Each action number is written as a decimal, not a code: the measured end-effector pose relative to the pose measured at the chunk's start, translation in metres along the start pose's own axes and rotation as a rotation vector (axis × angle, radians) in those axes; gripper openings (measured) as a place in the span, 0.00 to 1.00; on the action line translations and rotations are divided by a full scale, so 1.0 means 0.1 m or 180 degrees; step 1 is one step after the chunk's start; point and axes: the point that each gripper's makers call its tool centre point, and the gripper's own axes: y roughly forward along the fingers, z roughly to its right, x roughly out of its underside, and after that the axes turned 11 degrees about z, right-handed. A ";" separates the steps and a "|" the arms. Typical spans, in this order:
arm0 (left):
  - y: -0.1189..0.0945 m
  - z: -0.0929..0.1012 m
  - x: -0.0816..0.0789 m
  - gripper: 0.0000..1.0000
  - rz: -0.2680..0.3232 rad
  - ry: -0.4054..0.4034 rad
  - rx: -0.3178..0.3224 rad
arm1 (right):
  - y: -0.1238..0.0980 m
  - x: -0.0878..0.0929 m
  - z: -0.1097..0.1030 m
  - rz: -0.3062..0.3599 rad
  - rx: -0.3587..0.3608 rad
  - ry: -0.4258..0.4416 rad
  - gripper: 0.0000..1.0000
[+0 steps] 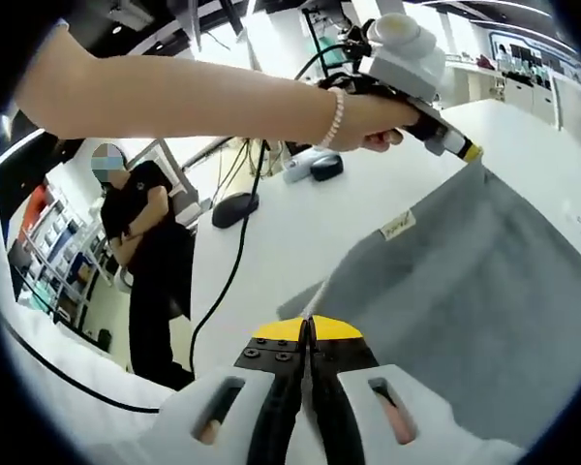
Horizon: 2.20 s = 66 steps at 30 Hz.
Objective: Fold the towel on the table until its edges align and the towel forms a compact rectangular stack.
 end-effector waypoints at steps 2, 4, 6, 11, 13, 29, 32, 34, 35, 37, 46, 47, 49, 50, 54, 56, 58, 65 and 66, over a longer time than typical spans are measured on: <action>0.00 -0.08 0.03 0.01 0.0019 0.0024 -0.0126 | 0.03 0.02 0.01 0.0000 -0.0009 0.0074 0.00; 0.00 -0.11 0.05 0.01 0.0013 -0.0034 -0.0137 | 0.06 0.03 0.01 0.0000 -0.0022 0.0119 0.00; 0.00 -0.12 0.08 0.01 0.0038 -0.0192 -0.0137 | 0.08 0.04 0.02 -0.0001 -0.0027 0.0157 0.00; -0.03 -0.17 0.13 0.01 0.0033 -0.0224 -0.0184 | 0.09 0.04 0.04 0.0019 -0.0038 0.0259 0.00; -0.03 -0.18 0.13 0.01 0.0052 -0.0258 -0.0192 | 0.08 0.01 0.04 0.0048 -0.0035 0.0298 0.00; -0.07 -0.15 0.14 0.08 0.0122 -0.0648 -0.0188 | -0.24 -0.15 0.33 0.0412 0.0247 0.0390 0.13; -0.07 -0.16 0.14 0.11 0.0114 -0.0647 -0.0205 | -0.37 -0.15 0.52 0.0438 0.0407 0.0381 0.13; -0.06 -0.16 0.16 0.12 0.0108 -0.0707 -0.0214 | -0.47 -0.17 0.68 0.0458 0.0552 0.0317 0.13; -0.06 -0.16 0.17 0.13 0.0101 -0.0731 -0.0217 | -0.52 -0.18 0.75 0.0456 0.0598 0.0279 0.14; -0.06 -0.15 0.19 0.14 0.0094 -0.0762 -0.0212 | -0.63 -0.20 0.95 0.0439 0.0732 0.0170 0.14; -0.04 -0.09 0.23 0.15 0.0048 -0.0852 -0.0191 | -1.15 -0.27 1.88 0.0508 0.1401 0.0112 0.14; -0.04 -0.07 0.23 0.15 0.0052 -0.0873 -0.0178 | -1.17 -0.27 1.92 0.0514 0.1437 0.0110 0.14; -0.03 -0.06 0.24 0.15 0.0043 -0.0877 -0.0191 | -1.25 -0.25 2.09 0.0513 0.1587 0.0135 0.14; -0.03 -0.05 0.25 0.15 0.0037 -0.0882 -0.0188 | -1.30 -0.23 2.18 0.0515 0.1678 0.0147 0.14; -0.06 -0.03 0.29 0.15 0.0015 -0.0916 -0.0215 | -1.36 -0.13 2.40 0.0495 0.1843 0.0263 0.14; -0.07 -0.02 0.32 0.15 0.0017 -0.0953 -0.0224 | -1.38 -0.06 2.50 0.0452 0.1911 0.0306 0.13; -0.08 0.00 0.38 0.15 -0.0032 -0.0994 -0.0212 | -1.41 0.00 2.61 0.0413 0.1990 0.0328 0.12; -0.09 0.04 0.41 0.16 -0.0034 -0.1086 -0.0212 | -1.61 0.02 2.86 0.0538 0.2118 0.0416 0.09; -0.09 0.04 0.42 0.16 -0.0040 -0.1071 -0.0218 | -1.66 0.02 2.87 0.0545 0.2119 0.0436 0.09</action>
